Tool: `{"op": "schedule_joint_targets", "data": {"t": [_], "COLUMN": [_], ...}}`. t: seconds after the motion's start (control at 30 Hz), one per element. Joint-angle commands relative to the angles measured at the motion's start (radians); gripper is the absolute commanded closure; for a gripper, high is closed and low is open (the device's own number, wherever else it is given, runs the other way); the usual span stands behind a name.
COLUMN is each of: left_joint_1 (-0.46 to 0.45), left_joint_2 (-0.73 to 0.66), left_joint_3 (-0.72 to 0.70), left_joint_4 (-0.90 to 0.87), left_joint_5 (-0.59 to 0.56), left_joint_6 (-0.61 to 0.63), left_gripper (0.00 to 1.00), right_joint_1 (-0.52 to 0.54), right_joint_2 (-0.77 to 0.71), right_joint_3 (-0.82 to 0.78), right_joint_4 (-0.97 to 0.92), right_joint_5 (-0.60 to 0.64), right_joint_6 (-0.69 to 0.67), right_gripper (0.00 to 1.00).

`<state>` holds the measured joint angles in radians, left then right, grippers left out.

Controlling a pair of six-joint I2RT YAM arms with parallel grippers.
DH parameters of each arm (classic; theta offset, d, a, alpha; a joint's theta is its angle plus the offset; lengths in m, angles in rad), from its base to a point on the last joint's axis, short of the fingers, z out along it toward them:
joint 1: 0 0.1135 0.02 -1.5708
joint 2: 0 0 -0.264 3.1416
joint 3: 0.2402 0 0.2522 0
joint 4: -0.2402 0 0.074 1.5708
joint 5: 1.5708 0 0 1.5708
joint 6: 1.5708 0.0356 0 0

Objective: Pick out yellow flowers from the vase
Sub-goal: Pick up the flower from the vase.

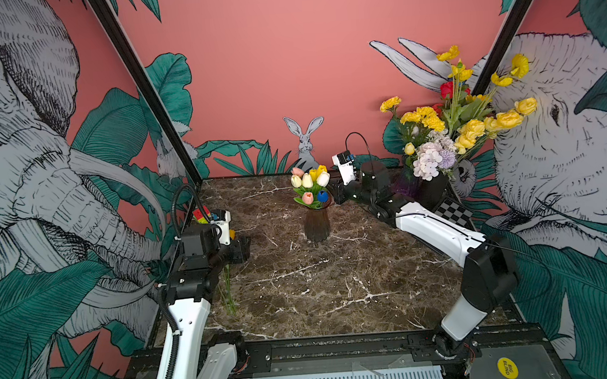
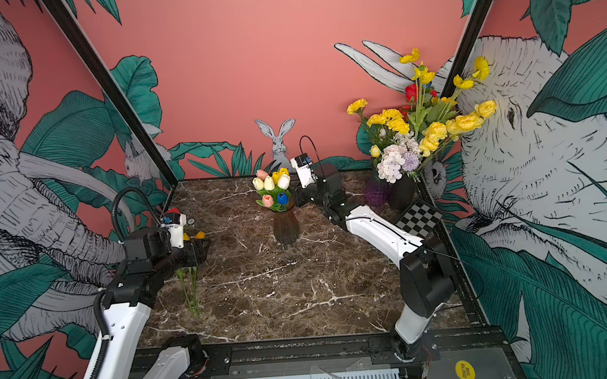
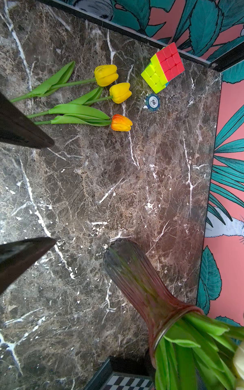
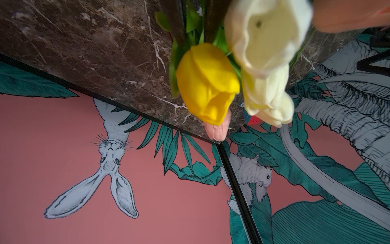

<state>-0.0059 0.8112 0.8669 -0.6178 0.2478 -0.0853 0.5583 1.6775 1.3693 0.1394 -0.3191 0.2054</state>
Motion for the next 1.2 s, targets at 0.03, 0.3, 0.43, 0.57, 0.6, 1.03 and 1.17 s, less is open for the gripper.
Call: {"op": "schedule_joint_targets", "data": {"t": [0.03, 0.3, 0.43, 0.57, 0.6, 1.03, 1.17], "left_joint_1": [-0.005, -0.005, -0.004, -0.005, -0.005, -0.005, -0.005], "left_joint_2": [-0.001, 0.005, 0.008, 0.005, 0.007, 0.003, 0.004], "left_joint_3": [-0.002, -0.003, -0.002, -0.004, -0.002, -0.002, -0.003], "left_joint_4": [0.01, 0.011, 0.009, 0.01, 0.011, 0.011, 0.01], "left_joint_5": [0.01, 0.013, 0.012, 0.008, 0.008, 0.005, 0.011], "left_joint_6": [0.012, 0.013, 0.015, 0.013, 0.013, 0.012, 0.012], "left_gripper": [0.32, 0.31, 0.3, 0.29, 0.29, 0.28, 0.28], "right_joint_1": [0.004, 0.004, 0.005, 0.004, 0.004, 0.009, 0.011], "right_joint_2": [0.027, 0.05, 0.047, 0.012, 0.0, 0.025, 0.042], "right_joint_3": [0.034, 0.059, 0.056, 0.007, -0.004, 0.012, 0.035], "right_joint_4": [-0.012, -0.001, -0.001, 0.021, 0.027, 0.049, 0.035], "right_joint_5": [0.043, 0.044, 0.007, 0.019, 0.014, -0.042, -0.031], "right_joint_6": [-0.042, -0.041, -0.029, -0.031, -0.032, -0.026, -0.038], "right_gripper": [0.84, 0.88, 0.89, 0.88, 0.88, 0.85, 0.86]}}
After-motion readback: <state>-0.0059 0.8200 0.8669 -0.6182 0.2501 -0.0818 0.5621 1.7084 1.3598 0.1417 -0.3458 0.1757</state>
